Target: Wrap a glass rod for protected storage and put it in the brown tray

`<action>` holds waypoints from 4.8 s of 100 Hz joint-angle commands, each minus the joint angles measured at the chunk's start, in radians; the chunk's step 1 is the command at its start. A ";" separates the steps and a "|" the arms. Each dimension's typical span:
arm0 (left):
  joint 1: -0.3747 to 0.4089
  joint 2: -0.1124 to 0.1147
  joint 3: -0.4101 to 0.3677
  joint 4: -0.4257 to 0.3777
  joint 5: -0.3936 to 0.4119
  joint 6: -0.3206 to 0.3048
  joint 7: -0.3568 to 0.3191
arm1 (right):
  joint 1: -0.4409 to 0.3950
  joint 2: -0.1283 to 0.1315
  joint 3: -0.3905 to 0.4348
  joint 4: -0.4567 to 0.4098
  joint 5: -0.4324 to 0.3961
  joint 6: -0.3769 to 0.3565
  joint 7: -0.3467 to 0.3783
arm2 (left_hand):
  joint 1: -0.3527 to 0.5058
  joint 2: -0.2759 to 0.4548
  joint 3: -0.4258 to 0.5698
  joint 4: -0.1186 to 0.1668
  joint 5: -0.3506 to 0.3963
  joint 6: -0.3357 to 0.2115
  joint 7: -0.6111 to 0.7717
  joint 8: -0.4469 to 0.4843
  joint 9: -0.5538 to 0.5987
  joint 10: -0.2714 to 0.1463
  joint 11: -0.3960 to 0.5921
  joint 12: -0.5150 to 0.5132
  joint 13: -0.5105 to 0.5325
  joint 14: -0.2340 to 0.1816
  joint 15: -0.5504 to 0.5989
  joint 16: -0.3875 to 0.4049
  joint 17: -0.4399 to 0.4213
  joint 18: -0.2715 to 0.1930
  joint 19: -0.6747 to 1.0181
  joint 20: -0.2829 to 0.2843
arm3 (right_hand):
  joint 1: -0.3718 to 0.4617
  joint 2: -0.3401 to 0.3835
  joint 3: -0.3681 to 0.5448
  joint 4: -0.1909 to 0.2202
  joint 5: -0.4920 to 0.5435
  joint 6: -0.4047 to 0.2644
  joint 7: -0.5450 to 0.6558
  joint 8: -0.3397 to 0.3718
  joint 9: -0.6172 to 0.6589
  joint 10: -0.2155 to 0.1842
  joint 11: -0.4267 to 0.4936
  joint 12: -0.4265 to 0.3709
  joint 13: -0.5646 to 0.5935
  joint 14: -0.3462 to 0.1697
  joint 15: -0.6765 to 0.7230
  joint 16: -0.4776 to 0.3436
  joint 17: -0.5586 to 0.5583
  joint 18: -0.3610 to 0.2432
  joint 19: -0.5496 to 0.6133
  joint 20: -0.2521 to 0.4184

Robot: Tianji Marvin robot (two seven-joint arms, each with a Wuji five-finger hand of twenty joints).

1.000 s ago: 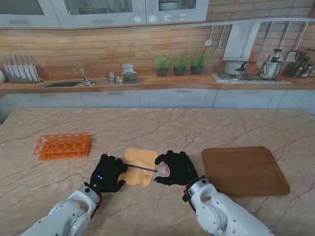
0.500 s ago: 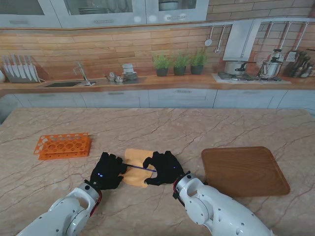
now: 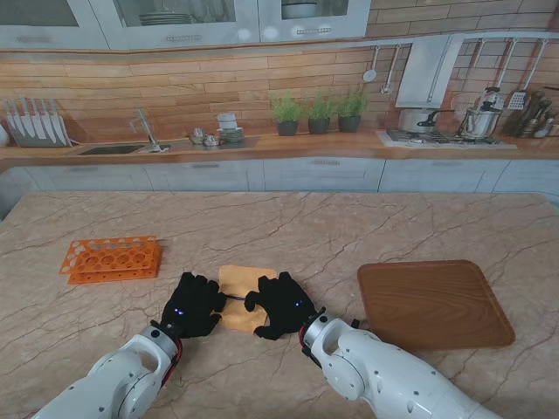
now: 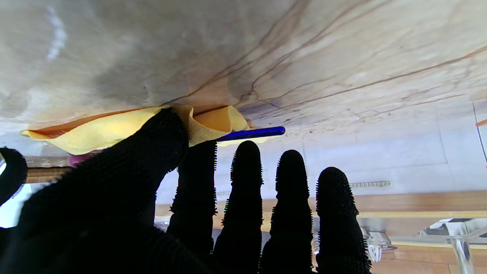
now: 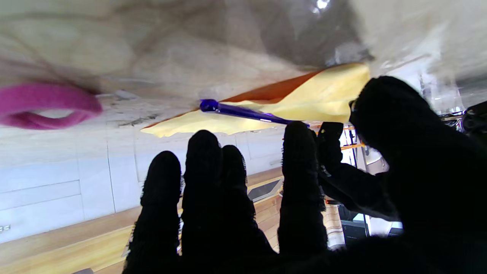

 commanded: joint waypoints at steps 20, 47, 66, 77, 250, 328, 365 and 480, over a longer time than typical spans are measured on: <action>0.015 -0.017 -0.006 -0.020 -0.041 0.002 -0.033 | 0.047 -0.033 -0.053 0.047 0.014 -0.008 -0.022 | 0.024 0.027 -0.009 -0.026 0.063 0.006 0.042 -0.013 0.019 0.014 0.006 0.003 0.007 0.010 0.005 0.010 -0.013 0.000 0.017 0.013 | -0.042 -0.026 0.003 -0.040 0.044 0.020 0.050 0.028 -0.029 0.027 0.048 -0.013 -0.028 0.011 0.011 0.003 -0.022 -0.008 0.072 -0.022; 0.018 -0.023 -0.021 -0.028 -0.067 -0.005 -0.041 | 0.076 -0.051 -0.092 0.086 0.035 -0.009 -0.022 | 0.029 0.017 0.003 -0.027 0.083 0.035 0.057 -0.017 0.034 0.013 -0.002 -0.002 0.011 0.013 0.001 0.007 -0.013 0.000 0.016 0.012 | -0.011 0.005 -0.031 -0.019 0.105 -0.004 0.073 0.034 -0.022 0.032 0.055 -0.020 -0.024 0.018 0.012 0.010 -0.026 -0.002 0.087 -0.037; 0.021 -0.029 -0.032 -0.034 -0.091 -0.013 -0.047 | 0.079 -0.054 -0.094 0.092 0.046 -0.018 -0.017 | 0.029 0.018 0.004 -0.029 0.083 0.037 0.058 -0.023 0.036 0.011 -0.007 -0.004 0.012 0.013 -0.001 0.006 -0.013 0.000 0.016 0.012 | 0.077 -0.002 0.090 -0.076 0.132 -0.119 0.237 -0.242 0.027 0.011 0.045 -0.041 -0.007 0.019 0.013 -0.005 -0.024 -0.003 0.093 -0.049; 0.020 -0.031 -0.035 -0.035 -0.104 -0.016 -0.048 | 0.076 -0.053 -0.088 0.088 0.050 -0.026 -0.012 | 0.030 0.018 0.004 -0.030 0.082 0.038 0.057 -0.024 0.038 0.011 -0.008 -0.004 0.013 0.012 -0.002 0.005 -0.013 0.000 0.016 0.012 | 0.122 0.062 0.122 -0.072 0.195 -0.116 0.249 -0.268 0.062 -0.013 0.032 -0.054 0.003 0.017 0.014 -0.010 -0.021 -0.004 0.092 -0.049; -0.185 -0.077 0.098 0.148 -0.194 0.076 0.103 | 0.154 -0.119 -0.030 0.231 0.205 -0.021 -0.019 | 0.060 0.093 -0.054 0.001 -0.168 0.029 -0.130 -0.004 -0.058 0.021 -0.100 -0.096 -0.032 0.001 -0.072 -0.057 -0.028 -0.012 -0.018 -0.014 | 0.145 0.121 0.124 -0.079 0.231 -0.110 0.257 -0.232 0.092 -0.031 0.007 -0.095 0.007 0.012 0.000 -0.070 -0.011 -0.008 0.061 -0.063; -0.283 -0.091 0.218 0.225 -0.202 0.145 0.120 | 0.152 -0.123 -0.013 0.227 0.225 0.061 -0.002 | -0.078 0.151 0.006 0.069 -0.236 0.063 -0.284 0.034 -0.127 0.036 -0.126 -0.132 -0.086 0.000 -0.108 -0.093 -0.053 -0.010 -0.045 -0.042 | 0.027 0.141 0.087 -0.035 0.007 0.057 0.090 -0.173 0.040 0.016 -0.003 -0.106 -0.019 0.038 -0.015 -0.100 -0.008 0.014 0.062 -0.080; -0.380 -0.112 0.334 0.330 -0.233 0.237 0.121 | 0.184 -0.136 -0.039 0.280 0.223 0.083 -0.015 | -0.121 0.147 -0.009 0.106 -0.268 0.098 -0.360 0.031 -0.168 0.054 -0.148 -0.151 -0.126 0.011 -0.136 -0.113 -0.084 -0.001 -0.073 -0.062 | 0.120 0.218 0.042 -0.072 -0.041 0.069 0.101 -0.185 0.039 0.033 0.010 -0.125 -0.009 0.048 -0.010 -0.123 0.001 0.021 0.085 -0.098; -0.415 -0.106 0.435 0.353 -0.227 0.383 0.004 | 0.197 -0.133 -0.064 0.310 0.215 0.084 0.001 | -0.044 0.055 0.154 0.113 -0.290 0.114 -0.423 0.013 -0.247 0.054 -0.164 -0.162 -0.163 0.003 -0.167 -0.135 -0.119 -0.006 -0.132 -0.095 | -0.006 0.108 -0.160 0.015 -0.231 0.154 -0.057 -0.068 -0.086 0.060 -0.009 -0.131 -0.076 0.056 -0.034 -0.128 -0.034 0.025 0.080 -0.103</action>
